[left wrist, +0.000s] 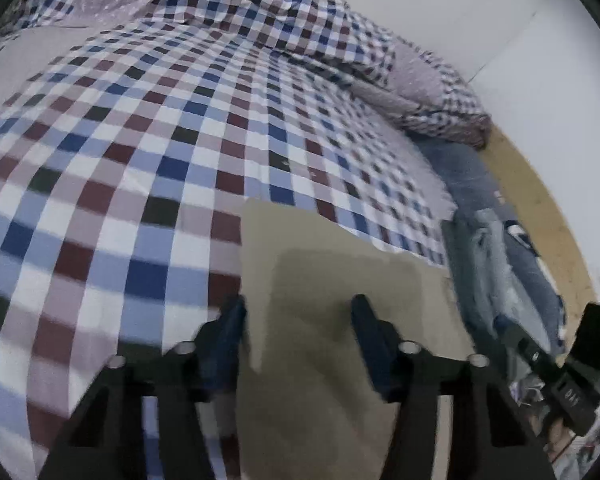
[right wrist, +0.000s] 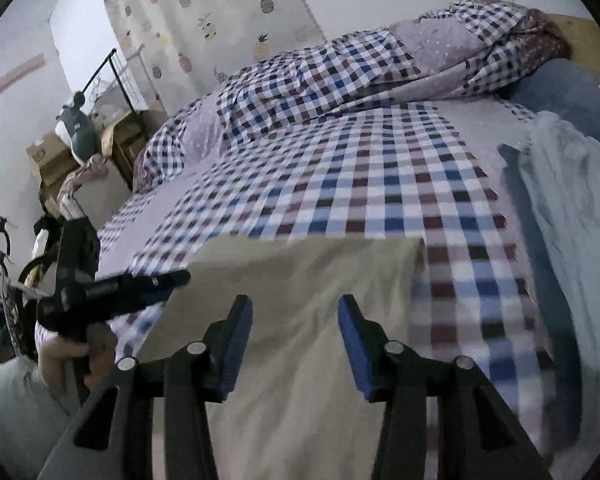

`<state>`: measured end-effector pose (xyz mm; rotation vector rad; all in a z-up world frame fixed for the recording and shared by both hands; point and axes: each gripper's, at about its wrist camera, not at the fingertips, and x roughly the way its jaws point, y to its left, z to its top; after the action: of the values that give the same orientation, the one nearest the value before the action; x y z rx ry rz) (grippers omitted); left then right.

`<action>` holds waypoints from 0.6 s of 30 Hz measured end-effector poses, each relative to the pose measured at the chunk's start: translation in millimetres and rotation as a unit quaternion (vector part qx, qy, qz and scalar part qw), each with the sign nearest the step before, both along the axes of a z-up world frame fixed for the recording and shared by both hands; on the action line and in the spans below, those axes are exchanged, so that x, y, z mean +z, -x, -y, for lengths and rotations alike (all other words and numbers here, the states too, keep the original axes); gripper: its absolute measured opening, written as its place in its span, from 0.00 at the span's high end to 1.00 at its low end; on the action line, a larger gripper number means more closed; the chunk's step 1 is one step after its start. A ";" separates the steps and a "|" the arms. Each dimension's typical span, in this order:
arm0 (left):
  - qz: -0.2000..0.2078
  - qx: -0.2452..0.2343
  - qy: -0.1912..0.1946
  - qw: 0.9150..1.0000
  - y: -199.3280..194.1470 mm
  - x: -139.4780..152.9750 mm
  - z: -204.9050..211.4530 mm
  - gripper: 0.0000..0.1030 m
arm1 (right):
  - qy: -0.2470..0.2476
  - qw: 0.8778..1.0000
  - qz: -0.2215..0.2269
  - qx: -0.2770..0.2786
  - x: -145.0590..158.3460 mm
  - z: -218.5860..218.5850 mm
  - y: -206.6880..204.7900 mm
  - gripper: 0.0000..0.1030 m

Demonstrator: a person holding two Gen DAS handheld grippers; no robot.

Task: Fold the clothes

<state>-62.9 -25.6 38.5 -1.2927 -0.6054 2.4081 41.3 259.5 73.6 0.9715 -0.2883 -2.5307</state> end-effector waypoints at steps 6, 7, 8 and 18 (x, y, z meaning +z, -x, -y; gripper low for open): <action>0.004 0.003 0.017 1.000 19.0 -18.3 -2.7 0.60 | -0.012 0.999 0.022 0.022 -18.2 40.7 66.0 0.93; 0.000 0.005 0.022 1.000 19.2 -19.7 -3.5 0.61 | -0.018 0.999 0.029 0.023 -22.7 46.1 76.4 0.95; -0.003 0.009 0.027 1.000 18.3 -20.9 -4.2 0.61 | -0.022 0.999 0.039 0.026 -27.6 50.7 86.0 0.95; -0.007 0.025 0.032 0.999 14.9 -23.8 -1.5 0.60 | -0.059 0.991 0.110 -0.053 -65.2 3.8 117.9 1.00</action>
<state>-77.8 -24.1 14.8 -1.3001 -0.5686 2.4937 -76.6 255.7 8.3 1.3175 -0.2608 -2.5611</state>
